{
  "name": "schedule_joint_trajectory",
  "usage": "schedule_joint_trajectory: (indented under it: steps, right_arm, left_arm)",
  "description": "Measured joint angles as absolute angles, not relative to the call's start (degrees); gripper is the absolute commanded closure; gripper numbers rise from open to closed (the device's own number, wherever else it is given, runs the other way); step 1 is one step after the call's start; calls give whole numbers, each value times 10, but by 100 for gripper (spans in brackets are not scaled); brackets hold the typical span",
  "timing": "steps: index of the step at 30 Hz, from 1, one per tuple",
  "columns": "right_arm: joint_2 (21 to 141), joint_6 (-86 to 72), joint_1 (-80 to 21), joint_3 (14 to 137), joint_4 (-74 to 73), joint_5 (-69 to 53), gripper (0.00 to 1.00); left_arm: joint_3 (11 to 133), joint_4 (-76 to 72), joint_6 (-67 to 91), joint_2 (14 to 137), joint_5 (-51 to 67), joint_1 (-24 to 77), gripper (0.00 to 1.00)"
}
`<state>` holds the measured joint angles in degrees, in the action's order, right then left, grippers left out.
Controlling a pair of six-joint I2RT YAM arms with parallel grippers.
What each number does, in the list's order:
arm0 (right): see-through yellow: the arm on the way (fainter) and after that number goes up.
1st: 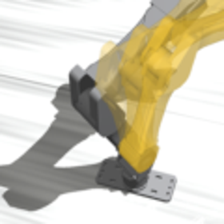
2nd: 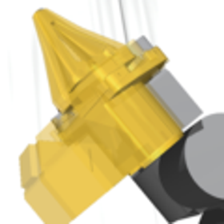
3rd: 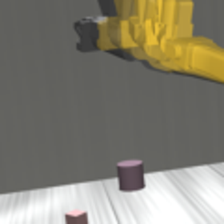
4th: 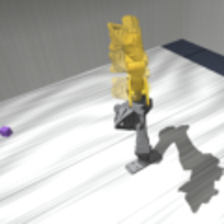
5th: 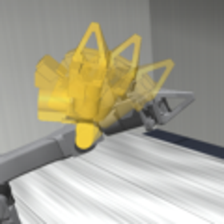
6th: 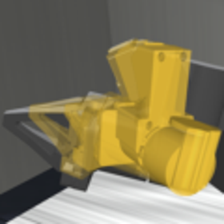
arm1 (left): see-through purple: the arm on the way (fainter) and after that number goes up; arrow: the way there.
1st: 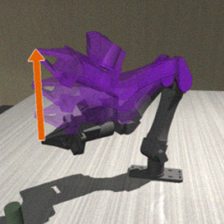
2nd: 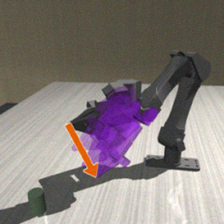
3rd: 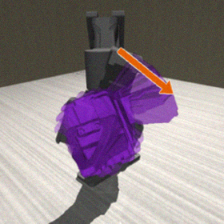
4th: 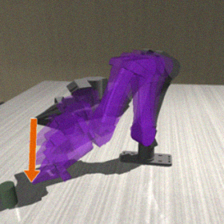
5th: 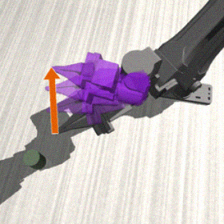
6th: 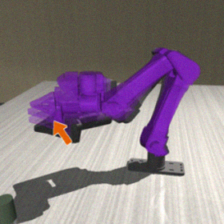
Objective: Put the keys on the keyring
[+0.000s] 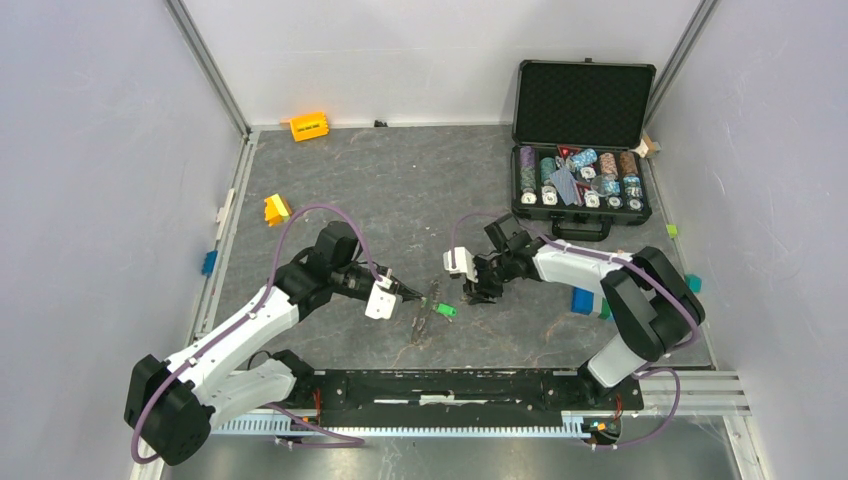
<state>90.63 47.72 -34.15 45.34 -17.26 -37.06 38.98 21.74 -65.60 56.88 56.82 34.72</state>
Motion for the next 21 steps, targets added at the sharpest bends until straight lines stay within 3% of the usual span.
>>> schedule_joint_trajectory:
  steps: [21]
  right_arm:
    - [929,503,-359,467,-187,-373,50]
  left_arm:
    - [383,222,-656,560,568,342,98]
